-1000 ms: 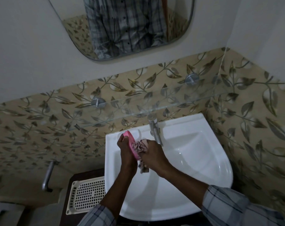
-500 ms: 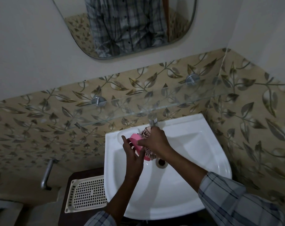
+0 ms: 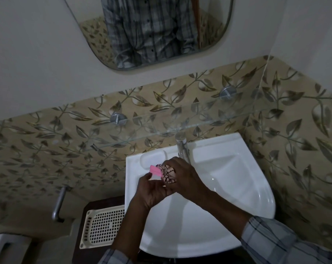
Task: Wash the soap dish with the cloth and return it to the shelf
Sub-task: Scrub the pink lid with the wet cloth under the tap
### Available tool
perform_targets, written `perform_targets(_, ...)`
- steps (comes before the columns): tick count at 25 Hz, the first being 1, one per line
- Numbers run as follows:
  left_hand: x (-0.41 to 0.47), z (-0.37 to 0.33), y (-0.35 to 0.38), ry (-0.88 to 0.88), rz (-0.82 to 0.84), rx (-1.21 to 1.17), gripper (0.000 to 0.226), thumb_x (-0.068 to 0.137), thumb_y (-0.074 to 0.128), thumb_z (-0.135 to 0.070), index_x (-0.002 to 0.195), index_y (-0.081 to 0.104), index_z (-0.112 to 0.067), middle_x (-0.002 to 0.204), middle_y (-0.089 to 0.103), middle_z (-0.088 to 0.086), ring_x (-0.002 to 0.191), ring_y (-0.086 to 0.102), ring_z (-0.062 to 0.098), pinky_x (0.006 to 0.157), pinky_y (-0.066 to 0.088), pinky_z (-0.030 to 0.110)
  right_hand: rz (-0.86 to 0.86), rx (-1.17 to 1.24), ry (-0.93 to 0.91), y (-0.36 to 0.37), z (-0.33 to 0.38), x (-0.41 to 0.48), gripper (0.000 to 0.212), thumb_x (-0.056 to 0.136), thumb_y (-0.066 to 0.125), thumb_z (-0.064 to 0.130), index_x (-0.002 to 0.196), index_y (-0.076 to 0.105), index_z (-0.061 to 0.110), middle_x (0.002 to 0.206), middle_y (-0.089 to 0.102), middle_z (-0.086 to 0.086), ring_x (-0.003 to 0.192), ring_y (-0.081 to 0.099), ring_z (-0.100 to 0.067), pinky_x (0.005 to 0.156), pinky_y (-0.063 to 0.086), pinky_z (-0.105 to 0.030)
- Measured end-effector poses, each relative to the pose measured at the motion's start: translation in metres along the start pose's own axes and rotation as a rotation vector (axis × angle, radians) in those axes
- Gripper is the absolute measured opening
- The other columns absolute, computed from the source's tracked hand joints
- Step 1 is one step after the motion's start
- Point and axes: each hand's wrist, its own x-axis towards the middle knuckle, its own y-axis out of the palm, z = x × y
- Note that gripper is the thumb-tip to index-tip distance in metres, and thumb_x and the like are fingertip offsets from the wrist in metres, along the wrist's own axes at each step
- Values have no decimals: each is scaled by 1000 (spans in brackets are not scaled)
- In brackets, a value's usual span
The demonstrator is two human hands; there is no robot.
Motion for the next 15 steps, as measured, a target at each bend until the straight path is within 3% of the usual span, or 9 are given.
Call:
perform_targets(3, -3, -20, 5, -117, -93, 190, 66, 101, 35, -48, 103, 62, 12, 95, 69, 34, 106, 58, 45, 92, 42, 61, 6, -68, -178, 7, 2, -14, 32, 79, 64, 16, 109, 62, 5, 97, 63, -10, 87, 57, -24, 76, 49, -31)
perform_targets(7, 0, -25, -5, -172, -18, 211, 50, 98, 43, -35, 114, 60, 9, 103, 70, 30, 88, 71, 43, 76, 58, 56, -15, -105, -332, 16, -14, -28, 41, 80, 68, 3, 120, 57, 4, 111, 64, -15, 104, 57, -27, 96, 49, -36)
perform_targets(10, 2, -22, -15, -172, -16, 177, 50, 94, 47, -36, 118, 59, 5, 104, 68, 28, 88, 68, 41, 78, 59, 50, 162, -71, -349, 16, -20, -39, 54, 74, 68, -8, 126, 58, 5, 122, 60, -14, 115, 54, -28, 104, 45, -38)
perform_targets(13, -4, -21, -18, -147, -22, 261, 52, 87, 52, -39, 117, 61, 3, 105, 65, 28, 87, 62, 42, 80, 51, 45, 294, -87, -429, -6, -38, -30, 44, 79, 52, -9, 120, 64, 0, 120, 66, -18, 114, 57, -30, 100, 49, -42)
perform_targets(15, -9, -16, -16, -139, -3, 296, 52, 86, 52, -39, 114, 63, 4, 108, 62, 31, 90, 59, 44, 78, 51, 47, 251, -102, -321, -22, -52, -9, 43, 76, 45, -1, 111, 70, -2, 112, 70, -20, 111, 57, -27, 91, 54, -45)
